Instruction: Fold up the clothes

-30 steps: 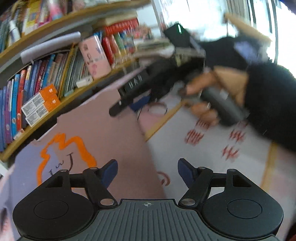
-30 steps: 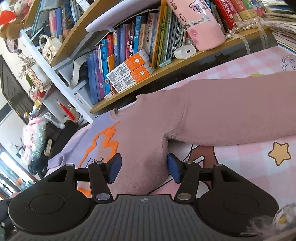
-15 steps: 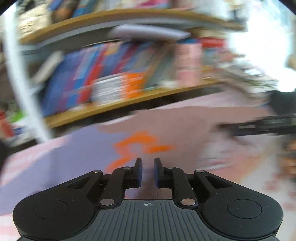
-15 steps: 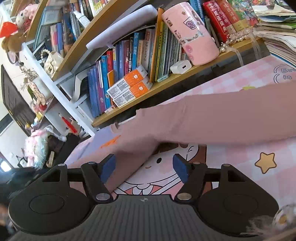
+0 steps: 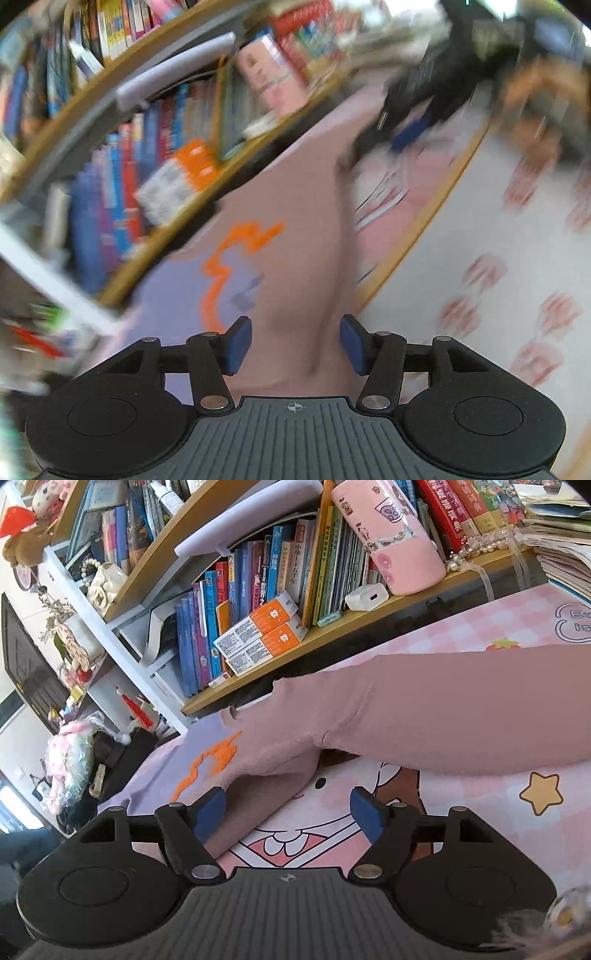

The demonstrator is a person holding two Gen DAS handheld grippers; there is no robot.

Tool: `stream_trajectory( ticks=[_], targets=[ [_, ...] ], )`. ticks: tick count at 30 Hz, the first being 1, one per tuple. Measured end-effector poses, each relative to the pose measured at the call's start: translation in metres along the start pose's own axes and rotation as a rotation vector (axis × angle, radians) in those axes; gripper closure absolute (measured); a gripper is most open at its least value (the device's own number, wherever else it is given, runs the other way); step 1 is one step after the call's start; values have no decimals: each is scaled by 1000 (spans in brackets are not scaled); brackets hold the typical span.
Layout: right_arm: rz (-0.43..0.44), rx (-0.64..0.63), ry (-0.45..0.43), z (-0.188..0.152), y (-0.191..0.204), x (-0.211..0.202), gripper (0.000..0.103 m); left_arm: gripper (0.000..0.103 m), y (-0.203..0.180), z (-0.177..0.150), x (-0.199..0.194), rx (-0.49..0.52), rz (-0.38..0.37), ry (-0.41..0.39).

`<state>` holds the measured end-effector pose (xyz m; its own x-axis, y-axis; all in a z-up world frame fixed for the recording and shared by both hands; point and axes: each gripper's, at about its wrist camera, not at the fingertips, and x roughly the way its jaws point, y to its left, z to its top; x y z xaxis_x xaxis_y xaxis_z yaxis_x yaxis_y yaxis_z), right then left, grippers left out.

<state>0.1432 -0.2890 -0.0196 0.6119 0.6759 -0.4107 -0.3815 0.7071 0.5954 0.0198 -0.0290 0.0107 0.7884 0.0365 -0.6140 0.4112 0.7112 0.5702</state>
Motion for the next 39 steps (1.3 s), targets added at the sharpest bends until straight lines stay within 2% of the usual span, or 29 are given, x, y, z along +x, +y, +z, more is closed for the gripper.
stream_trajectory(
  ticks=[5, 9, 11, 14, 16, 18, 19, 21, 23, 24, 26, 28, 30, 31, 33, 34, 35, 37, 39],
  targets=[
    [-8, -6, 16, 0, 1, 2, 30, 51, 2, -4, 6, 56, 66, 16],
    [-16, -15, 27, 0, 2, 4, 30, 85, 5, -2, 19, 65, 75, 34],
    [-12, -12, 15, 0, 2, 2, 30, 92, 5, -1, 17, 50, 39, 23],
    [-11, 16, -27, 3, -4, -7, 27, 93, 14, 7, -16, -48, -90, -71],
    [-12, 45, -58, 6, -9, -14, 26, 93, 23, 11, -42, -153, -279, -166],
    [-21, 68, -81, 8, -14, -20, 26, 92, 24, 15, -67, -242, -531, -263],
    [-32, 77, -93, 9, -16, -23, 26, 91, 19, 15, -72, -259, -624, -281],
    [-44, 93, -108, 11, -20, -27, 26, 88, 1, 16, -77, -250, -761, -288],
    [-45, 113, -111, 12, -24, -31, 26, 84, -15, 15, -74, -207, -814, -263],
    [-48, 118, -106, 12, -25, -30, 26, 77, -20, 13, -74, -186, -797, -253],
    [-56, 123, -93, 12, -26, -29, 26, 73, -20, 7, -74, -176, -724, -239],
    [-62, 117, -81, 11, -24, -26, 27, 68, -7, -1, -74, -219, -645, -233],
    [-64, 105, -69, 10, -21, -24, 28, 51, 11, -10, -73, -285, -561, -229],
    [-63, 96, -64, 9, -19, -23, 30, 47, 19, -15, -73, -315, -485, -224],
    [-75, 72, -59, 8, -13, -20, 42, 46, 33, -26, -68, -339, -234, -200],
    [-91, 58, -55, 7, -10, -18, 54, 46, 35, -29, -65, -316, -85, -181],
    [-105, 48, -47, 6, -8, -16, 58, 46, 36, -31, -61, -290, 38, -164],
    [-125, 24, -27, 3, -5, -12, 58, 43, 44, -37, -52, -297, 98, -135],
    [-138, -8, -3, 1, 1, -7, 58, 34, 55, -44, -42, -345, 124, -101]
  ],
)
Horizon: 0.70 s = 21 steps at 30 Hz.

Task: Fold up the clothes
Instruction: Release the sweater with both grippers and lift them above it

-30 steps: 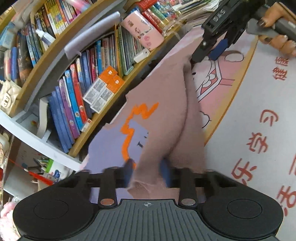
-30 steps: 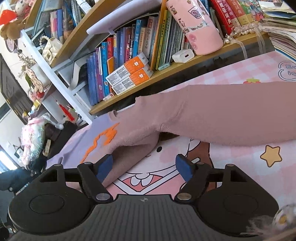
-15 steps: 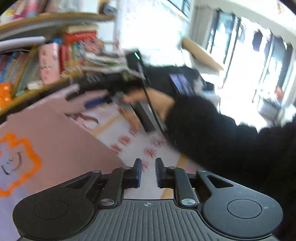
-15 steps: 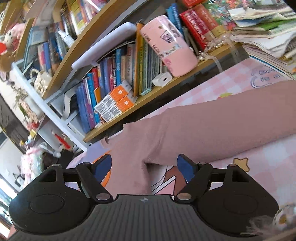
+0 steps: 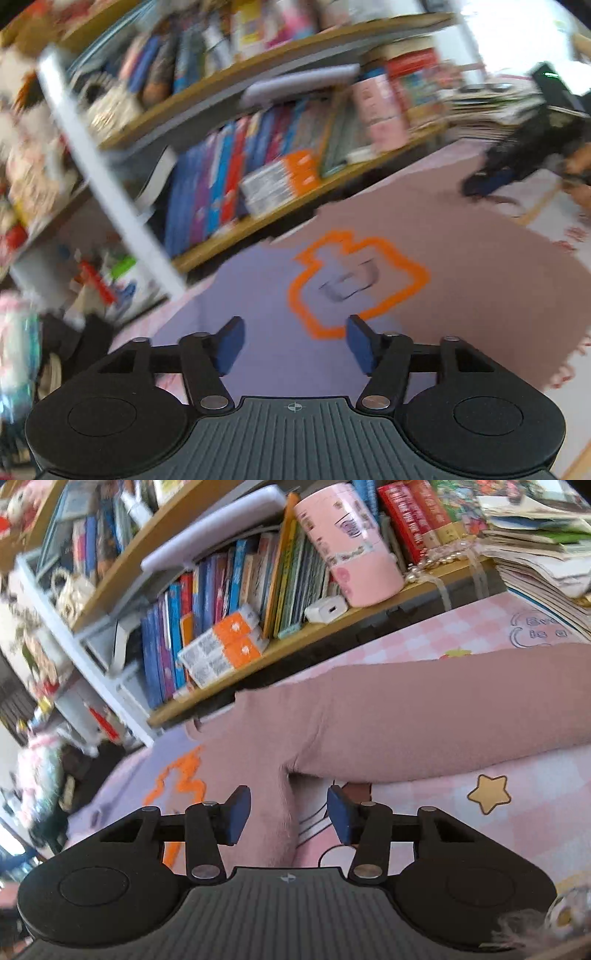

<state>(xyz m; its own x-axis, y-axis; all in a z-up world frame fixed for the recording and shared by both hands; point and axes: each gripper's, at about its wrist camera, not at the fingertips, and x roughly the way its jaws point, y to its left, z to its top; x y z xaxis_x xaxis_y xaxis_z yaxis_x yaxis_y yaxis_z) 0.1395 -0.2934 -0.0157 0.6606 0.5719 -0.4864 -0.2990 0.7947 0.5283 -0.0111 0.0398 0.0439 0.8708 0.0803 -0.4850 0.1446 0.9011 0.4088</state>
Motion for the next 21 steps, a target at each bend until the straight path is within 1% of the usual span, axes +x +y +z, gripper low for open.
stream_trajectory(
  ticks=[2, 5, 7, 9, 11, 15, 17, 19, 20, 21],
  targets=[
    [-10, -46, 26, -3, 9, 6, 58, 33, 10, -5, 10, -72, 20, 32],
    [-44, -158, 50, -11, 27, 13, 57, 33, 31, -20, 19, -160, 83, 70],
    [-79, -247, 54, -17, 39, 16, 57, 33, 39, -30, 24, -207, 89, 101],
    [-104, -301, 56, -21, 47, 18, 57, 33, 52, -40, 22, -246, 91, 119],
    [-118, -331, 60, -24, 51, 19, 55, 33, 61, -47, 20, -286, 89, 130],
    [-143, -392, 68, -28, 57, 21, 54, 33, 75, -57, 24, -367, 49, 140],
    [-154, -411, 69, -29, 59, 22, 55, 33, 81, -58, 25, -391, 67, 122],
    [-165, -396, 62, -27, 57, 21, 59, 33, 88, -59, 24, -416, 93, 95],
    [-169, -381, 58, -26, 55, 20, 58, 33, 92, -59, 24, -431, 99, 87],
    [-171, -364, 54, -24, 52, 18, 58, 33, 95, -61, 25, -452, 85, 90]
  ],
)
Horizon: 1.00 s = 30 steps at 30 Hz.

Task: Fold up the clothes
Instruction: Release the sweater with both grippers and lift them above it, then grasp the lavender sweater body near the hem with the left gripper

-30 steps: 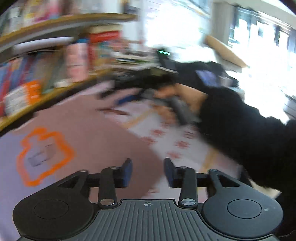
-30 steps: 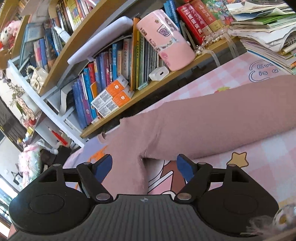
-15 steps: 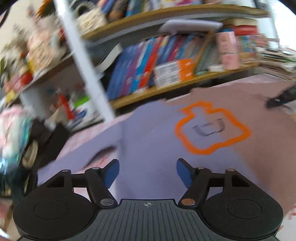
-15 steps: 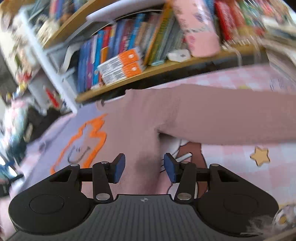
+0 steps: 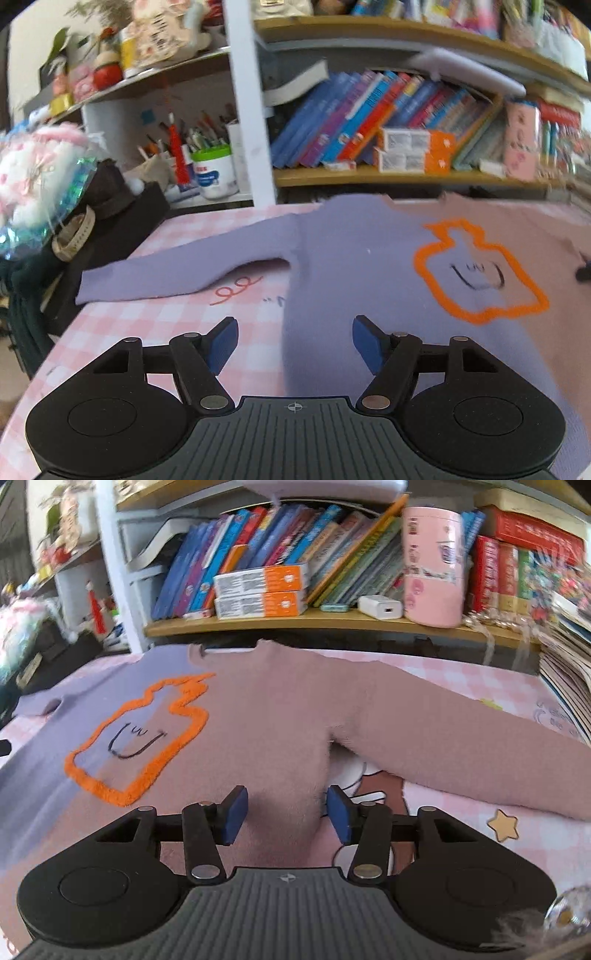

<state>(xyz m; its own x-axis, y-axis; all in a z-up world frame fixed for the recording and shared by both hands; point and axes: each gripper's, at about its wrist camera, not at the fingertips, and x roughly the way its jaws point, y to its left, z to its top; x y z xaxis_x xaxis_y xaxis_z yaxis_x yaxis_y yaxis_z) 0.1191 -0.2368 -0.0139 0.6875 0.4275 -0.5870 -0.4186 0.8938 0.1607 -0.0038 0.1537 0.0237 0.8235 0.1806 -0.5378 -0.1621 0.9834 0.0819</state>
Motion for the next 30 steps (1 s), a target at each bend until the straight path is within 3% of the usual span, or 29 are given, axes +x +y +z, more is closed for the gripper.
stream_trajectory(
  ticks=[9, 13, 16, 24, 28, 29, 30],
  targets=[
    [23, -12, 12, -2, 5, -3, 66, 34, 9, -6, 17, -61, -62, 63],
    [2, -32, 7, -2, 9, -2, 81, 36, 12, -9, 21, -77, -82, 70],
    [10, -17, -3, -2, 6, -2, 84, 36, 17, -11, 28, -117, -112, 92],
    [42, -7, -2, -2, 5, -2, 73, 34, 17, -12, 32, -122, -127, 72],
    [19, -26, -3, -3, 9, -2, 43, 29, 12, -13, 33, -89, -129, 69],
    [5, -30, -4, -3, 10, -2, 41, 24, 11, -13, 33, -82, -130, 69],
    [-6, -27, -7, -3, 9, -2, 41, 13, 10, -13, 33, -79, -131, 71]
  ],
)
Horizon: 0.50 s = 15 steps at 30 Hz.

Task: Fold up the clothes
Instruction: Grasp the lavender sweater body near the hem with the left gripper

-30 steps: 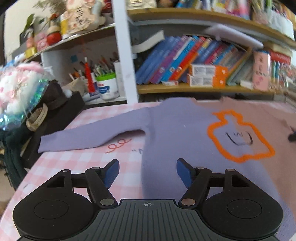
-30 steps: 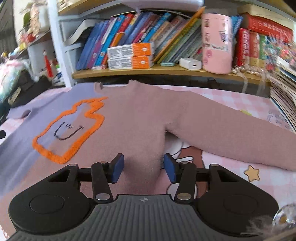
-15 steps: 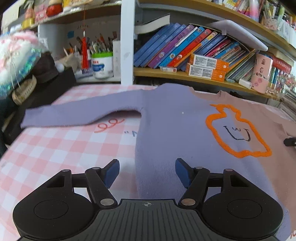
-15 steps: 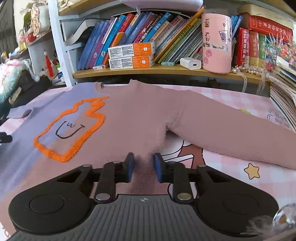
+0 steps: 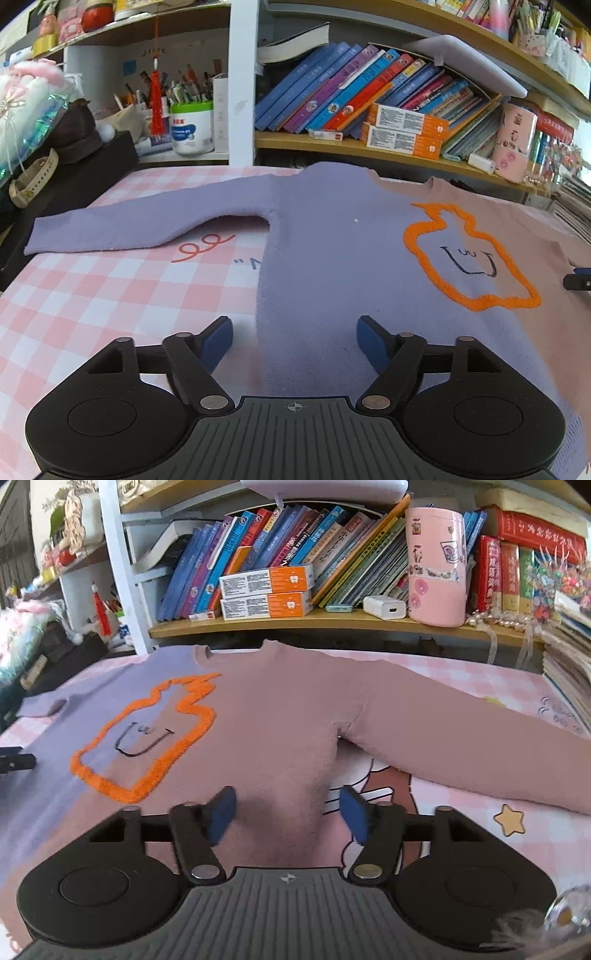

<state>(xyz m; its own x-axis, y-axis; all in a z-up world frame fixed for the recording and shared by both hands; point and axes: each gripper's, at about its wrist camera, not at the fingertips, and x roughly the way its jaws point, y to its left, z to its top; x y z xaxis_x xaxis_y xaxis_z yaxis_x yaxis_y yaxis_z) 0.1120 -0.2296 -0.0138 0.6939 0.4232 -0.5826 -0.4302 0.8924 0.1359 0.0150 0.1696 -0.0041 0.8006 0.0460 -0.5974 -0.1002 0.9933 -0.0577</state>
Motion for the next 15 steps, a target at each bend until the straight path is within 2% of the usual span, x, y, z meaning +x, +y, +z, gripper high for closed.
stream_trajectory(
  ticks=[2, 5, 9, 10, 12, 13, 14, 15],
  targets=[
    [-24, 15, -16, 0, -3, -2, 40, 4, 3, 0, 2, -13, -5, 9],
    [-71, 49, -66, -1, -10, -10, 33, 1, 5, 0, 2, -26, -7, 11],
    [-18, 123, -79, -6, -19, -19, 33, 0, 3, 0, 4, -19, -5, 17],
    [-12, 141, -73, -10, -20, -22, 35, 0, 3, -1, 4, -20, -6, 16],
    [0, 179, -77, -19, -20, -29, 45, 0, 5, -1, 3, -31, -15, 12],
    [14, 202, -83, -22, -19, -34, 55, 0, 7, -1, 3, -38, -20, 10],
    [26, 230, -87, -25, -19, -37, 61, 0, 8, -1, 2, -46, -26, 7],
    [19, 239, -83, -26, -15, -38, 61, 0, 9, -1, 2, -54, -32, 4]
  ],
)
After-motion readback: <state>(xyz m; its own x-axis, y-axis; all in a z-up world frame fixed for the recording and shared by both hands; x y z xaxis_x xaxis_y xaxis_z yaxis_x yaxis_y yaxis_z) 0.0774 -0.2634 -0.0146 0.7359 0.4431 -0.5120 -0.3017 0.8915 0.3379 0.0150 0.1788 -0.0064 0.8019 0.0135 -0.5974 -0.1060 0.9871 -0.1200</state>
